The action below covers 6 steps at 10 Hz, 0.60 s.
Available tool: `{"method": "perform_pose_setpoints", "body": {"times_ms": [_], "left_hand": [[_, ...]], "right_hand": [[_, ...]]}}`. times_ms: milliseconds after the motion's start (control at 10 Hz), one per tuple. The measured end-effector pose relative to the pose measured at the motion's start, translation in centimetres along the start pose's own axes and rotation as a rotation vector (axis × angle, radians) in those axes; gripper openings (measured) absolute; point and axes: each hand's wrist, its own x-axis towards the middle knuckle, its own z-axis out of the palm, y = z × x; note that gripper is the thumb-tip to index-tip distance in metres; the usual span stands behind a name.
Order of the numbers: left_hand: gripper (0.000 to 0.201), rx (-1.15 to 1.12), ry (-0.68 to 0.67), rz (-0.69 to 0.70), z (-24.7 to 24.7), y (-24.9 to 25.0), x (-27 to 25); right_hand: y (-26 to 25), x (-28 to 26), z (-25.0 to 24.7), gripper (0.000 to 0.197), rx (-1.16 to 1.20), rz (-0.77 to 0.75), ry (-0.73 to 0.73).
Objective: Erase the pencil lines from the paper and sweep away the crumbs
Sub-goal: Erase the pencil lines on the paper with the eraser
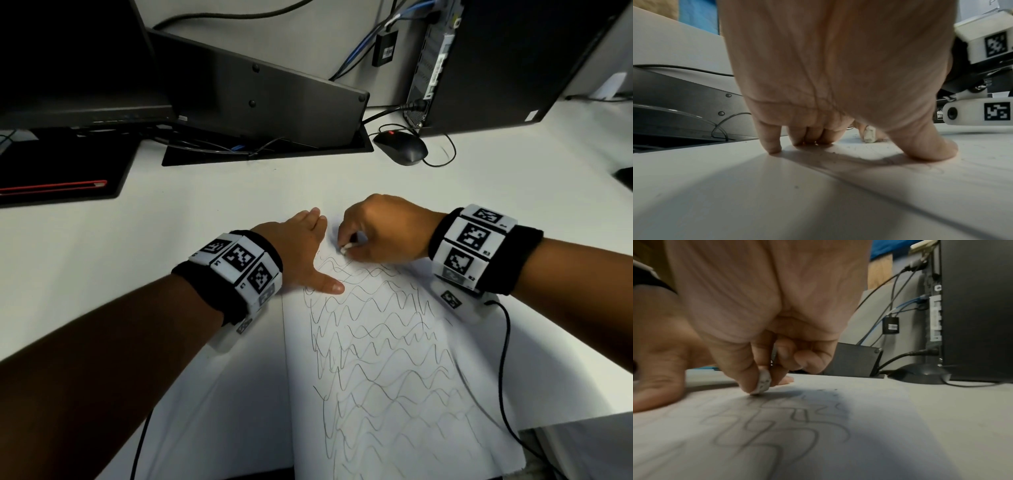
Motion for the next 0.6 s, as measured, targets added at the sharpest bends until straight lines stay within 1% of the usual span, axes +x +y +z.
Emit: {"method": "perform_pose_setpoints", "body": {"times_ms": [100,200,300,400,500,600], "left_hand": [[0.122,0.005,-0.005,0.003,-0.08,0.1,0.06],[0.122,0.002,-0.003,0.003,-0.07,0.06,0.04],[0.122,0.003,-0.01,-0.002,-0.03,-0.06,-0.01],[0.122,0.006,-0.011,0.003,-0.06,-0.02,0.01],[0.122,-0.002,-0.003,0.005,0.03,-0.08,0.04],[0.123,0.0,-0.002,0.004,0.11,-0.13,0.11]], "right_hand": [[0.69,-0.03,-0.34,0.019,-0.044,0.061,0.085],[0.55,0.07,-0.05,0.019,-0.07,0.025,0.087],[0.14,0.0,-0.07,0.019,-0.075,-0.008,0.011],[0.56,-0.03,-0.44,0.019,-0.12,0.031,0.072],[0.17,-0.17,-0.11,0.019,-0.128,-0.014,0.048],[-0.19,-0.45,0.04,0.019,-0.067,-0.027,-0.014]]}}
